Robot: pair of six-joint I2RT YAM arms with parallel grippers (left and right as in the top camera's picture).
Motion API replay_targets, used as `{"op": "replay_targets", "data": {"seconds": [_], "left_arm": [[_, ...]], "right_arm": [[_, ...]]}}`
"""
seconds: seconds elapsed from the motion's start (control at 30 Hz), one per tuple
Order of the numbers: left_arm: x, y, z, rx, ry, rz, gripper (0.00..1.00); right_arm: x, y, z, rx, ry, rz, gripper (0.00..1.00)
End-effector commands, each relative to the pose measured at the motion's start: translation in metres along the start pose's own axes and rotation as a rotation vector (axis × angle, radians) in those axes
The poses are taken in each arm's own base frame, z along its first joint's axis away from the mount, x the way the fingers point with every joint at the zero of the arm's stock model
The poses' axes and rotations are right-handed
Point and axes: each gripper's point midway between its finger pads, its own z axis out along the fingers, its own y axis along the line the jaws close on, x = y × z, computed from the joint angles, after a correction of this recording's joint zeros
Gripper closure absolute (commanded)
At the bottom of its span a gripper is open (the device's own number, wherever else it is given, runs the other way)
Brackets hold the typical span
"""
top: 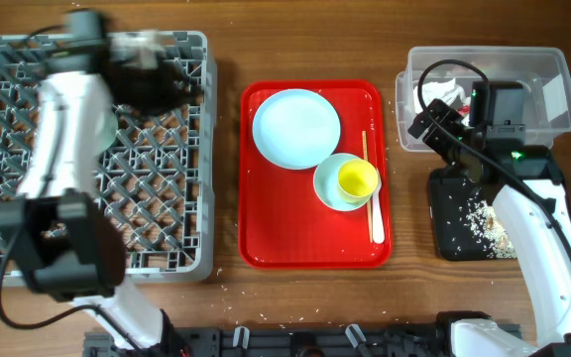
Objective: Sort waste into correct bins and load items into the dishwasher rack
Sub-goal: 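Reach the left gripper to the yellow cup and grasp it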
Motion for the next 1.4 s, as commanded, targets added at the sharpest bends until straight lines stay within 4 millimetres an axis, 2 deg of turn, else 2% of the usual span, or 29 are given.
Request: {"op": "replay_targets", "data": {"seconds": [0.0, 0.03, 0.13, 0.2, 0.23, 0.3, 0.4, 0.43, 0.5, 0.57, 0.6, 0.63, 0.7, 0.8, 0.87, 1.0, 1.07, 1.23, 1.3, 1.37], "left_arm": [[0.027, -0.042, 0.071, -0.212, 0.049, 0.292, 0.42], [0.045, -0.061, 0.098, -0.261, 0.071, 0.385, 0.39], [0.083, -0.093, 0.142, -0.309, 0.11, 0.539, 0.36], [0.107, -0.114, 0.162, -0.294, 0.129, 0.613, 0.34], [0.111, -0.118, 0.165, -0.288, 0.132, 0.624, 0.34], [0.113, -0.122, 0.166, -0.284, 0.125, 0.595, 0.35], [0.126, -0.127, 0.166, -0.227, 0.178, 0.538, 0.53], [0.134, -0.131, 0.162, -0.194, 0.214, 0.531, 0.53], [0.139, -0.136, 0.144, -0.191, 0.222, 0.529, 0.53], [0.146, -0.157, 0.119, -0.119, 0.221, 0.534, 0.54], [0.149, -0.173, 0.102, -0.076, 0.199, 0.553, 0.6], [0.152, -0.179, 0.099, -0.067, 0.195, 0.565, 0.64], [0.167, -0.187, 0.104, -0.054, 0.222, 0.623, 0.64], [0.208, -0.2, 0.128, -0.028, 0.305, 0.793, 0.55], [0.226, -0.2, 0.142, -0.053, 0.333, 0.842, 0.54], [0.25, -0.19, 0.166, -0.108, 0.392, 0.878, 0.55], [0.252, -0.183, 0.173, -0.121, 0.41, 0.873, 0.59], [0.234, -0.176, 0.18, -0.2, 0.336, 0.896, 0.58], [0.234, -0.173, 0.185, -0.209, 0.338, 0.896, 0.58], [0.242, -0.157, 0.201, -0.238, 0.389, 0.877, 0.6]], "right_arm": [[-0.001, -0.002, 0.001, 0.01, -0.005, 0.01, 0.0], [-0.001, -0.002, 0.001, 0.01, -0.005, 0.01, 0.0], [-0.001, -0.002, 0.001, 0.01, -0.005, 0.009, 0.0], [-0.001, -0.002, 0.001, 0.01, -0.005, 0.009, 0.0], [-0.001, -0.002, 0.001, 0.01, -0.005, 0.009, 0.0], [-0.001, -0.002, 0.001, 0.01, -0.005, 0.01, 0.0], [-0.001, -0.002, 0.001, 0.01, -0.005, 0.01, 0.0], [-0.001, -0.002, 0.001, 0.01, -0.005, 0.009, 0.0], [-0.001, -0.002, 0.001, 0.01, -0.005, 0.01, 0.0], [-0.001, -0.002, 0.001, 0.01, -0.005, 0.01, 0.0], [-0.002, -0.002, 0.001, 0.01, -0.005, 0.01, 0.0], [-0.001, -0.002, 0.001, 0.01, -0.005, 0.01, 0.0], [-0.001, -0.002, 0.001, 0.01, -0.005, 0.01, 0.0], [-0.001, -0.002, 0.001, 0.01, -0.005, 0.009, 0.0], [-0.001, -0.002, 0.001, 0.01, -0.005, 0.01, 0.01], [-0.001, -0.002, 0.001, 0.01, -0.005, 0.01, 0.0], [-0.001, -0.002, 0.001, 0.01, -0.005, 0.01, 0.01], [-0.001, -0.002, 0.001, 0.01, -0.005, 0.01, 0.0], [-0.001, -0.002, 0.001, 0.01, -0.005, 0.01, 0.0], [-0.001, -0.002, 0.001, 0.01, -0.005, 0.01, 0.0]]}}
